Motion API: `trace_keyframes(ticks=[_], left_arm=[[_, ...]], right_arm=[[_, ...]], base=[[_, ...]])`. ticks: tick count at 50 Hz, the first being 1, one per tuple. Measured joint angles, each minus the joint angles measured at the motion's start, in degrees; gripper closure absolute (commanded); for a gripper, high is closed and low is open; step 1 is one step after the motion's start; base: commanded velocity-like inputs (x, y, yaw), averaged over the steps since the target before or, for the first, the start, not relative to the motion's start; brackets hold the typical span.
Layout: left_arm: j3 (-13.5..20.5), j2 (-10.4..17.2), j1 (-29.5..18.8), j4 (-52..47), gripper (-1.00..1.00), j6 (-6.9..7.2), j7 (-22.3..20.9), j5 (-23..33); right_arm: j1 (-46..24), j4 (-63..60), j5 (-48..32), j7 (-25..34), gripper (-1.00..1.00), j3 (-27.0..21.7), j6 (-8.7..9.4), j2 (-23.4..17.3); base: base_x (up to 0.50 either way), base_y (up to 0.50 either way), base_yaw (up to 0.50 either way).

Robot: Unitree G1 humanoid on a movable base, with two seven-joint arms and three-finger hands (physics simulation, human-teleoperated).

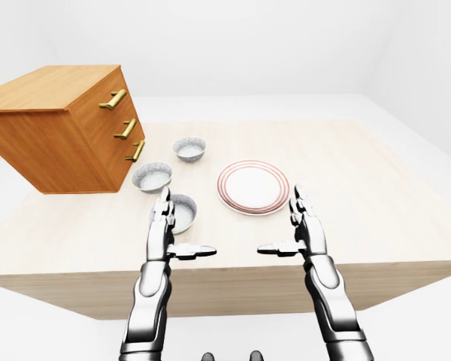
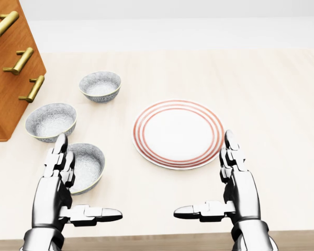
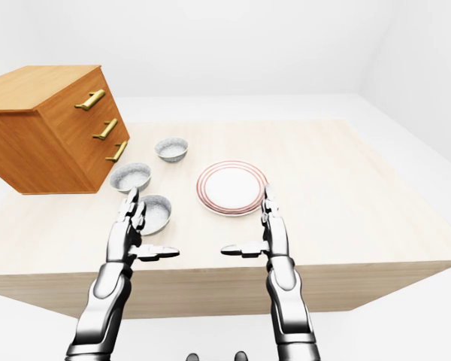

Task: Put the bowl at the front on the plate.

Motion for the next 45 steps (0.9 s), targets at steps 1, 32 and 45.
trace_keyframes(ticks=[1,32,45], left_arm=[[0.19,0.09,0.17,-0.36,-1.0,0.05,-0.11,-0.07],[11.68,-0.12,4.87,-10.66,-1.0,-0.57,15.14,-2.01],[19.53,-2.0,9.02,-14.64,-1.0,-2.53,25.96,-3.6]], right_arm=[[-0.07,0.12,0.04,0.1,-1.0,-0.14,-0.02,-0.08],[-1.09,1.79,0.46,1.02,-1.0,-1.64,-0.62,-0.89],[-1.4,2.29,0.02,1.17,-1.0,-1.55,-0.54,-0.98]], base=[[0.0,0.0,0.0],[0.0,0.0,0.0],[0.0,0.0,0.0]])
